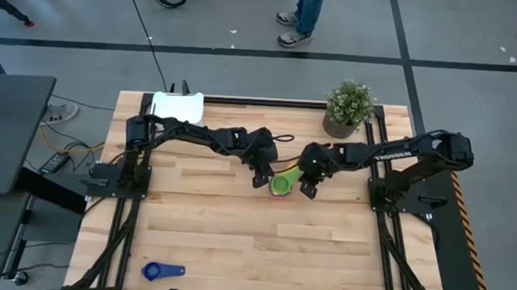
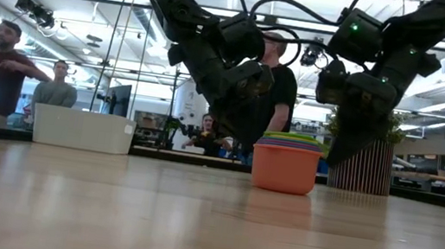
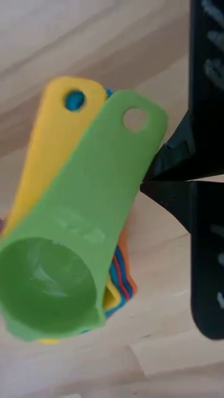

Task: Nest measuring cups in basket
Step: Stack the green measuring cup on top of the yellow measuring cup, then stack the dark blue measuring cup on top of the green measuring cup

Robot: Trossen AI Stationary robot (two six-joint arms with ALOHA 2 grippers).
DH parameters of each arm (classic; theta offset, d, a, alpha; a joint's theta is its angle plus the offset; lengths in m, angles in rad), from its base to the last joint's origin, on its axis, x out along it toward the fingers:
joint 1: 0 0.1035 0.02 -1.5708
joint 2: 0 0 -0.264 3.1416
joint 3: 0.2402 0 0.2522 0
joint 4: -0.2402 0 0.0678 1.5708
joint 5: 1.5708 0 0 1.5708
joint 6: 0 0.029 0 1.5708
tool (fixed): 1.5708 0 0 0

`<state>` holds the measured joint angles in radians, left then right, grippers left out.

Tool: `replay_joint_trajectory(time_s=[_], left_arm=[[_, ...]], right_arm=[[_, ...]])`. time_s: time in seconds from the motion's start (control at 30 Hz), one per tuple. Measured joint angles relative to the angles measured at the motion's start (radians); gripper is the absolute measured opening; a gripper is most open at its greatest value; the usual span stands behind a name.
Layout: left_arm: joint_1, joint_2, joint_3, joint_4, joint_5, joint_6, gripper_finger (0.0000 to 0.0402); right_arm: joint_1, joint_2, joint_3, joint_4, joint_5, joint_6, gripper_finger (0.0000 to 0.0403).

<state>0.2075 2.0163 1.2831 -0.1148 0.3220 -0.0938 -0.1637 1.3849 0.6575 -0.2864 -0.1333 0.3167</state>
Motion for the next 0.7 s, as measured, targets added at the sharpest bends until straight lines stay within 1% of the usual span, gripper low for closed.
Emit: replay_joint_trajectory(time_s=[0.17,0.3,0.53,0.6,0.7], left_arm=[[-0.01,0.0,0.0,0.005,-0.007,-0.005,0.0007],[-0.016,0.0,0.0,0.007,-0.011,-0.007,0.0007],[-0.014,0.0,0.0,0.007,-0.025,-0.027,0.0007],[-0.005,-0.005,0.0,-0.004,-0.021,-0.038,0.0007],[0.019,-0.035,0.001,-0.077,0.006,-0.077,0.0007]], right_arm=[[-0.039,0.0,0.0,0.031,-0.018,-0.049,0.0001],[-0.061,0.0,0.0,0.032,-0.033,-0.059,0.0001],[-0.068,-0.002,0.0,0.027,-0.066,-0.083,0.0001],[-0.063,-0.012,0.012,-0.014,-0.093,-0.08,0.0001],[-0.046,-0.053,0.059,-0.124,-0.104,-0.09,0.0001]])
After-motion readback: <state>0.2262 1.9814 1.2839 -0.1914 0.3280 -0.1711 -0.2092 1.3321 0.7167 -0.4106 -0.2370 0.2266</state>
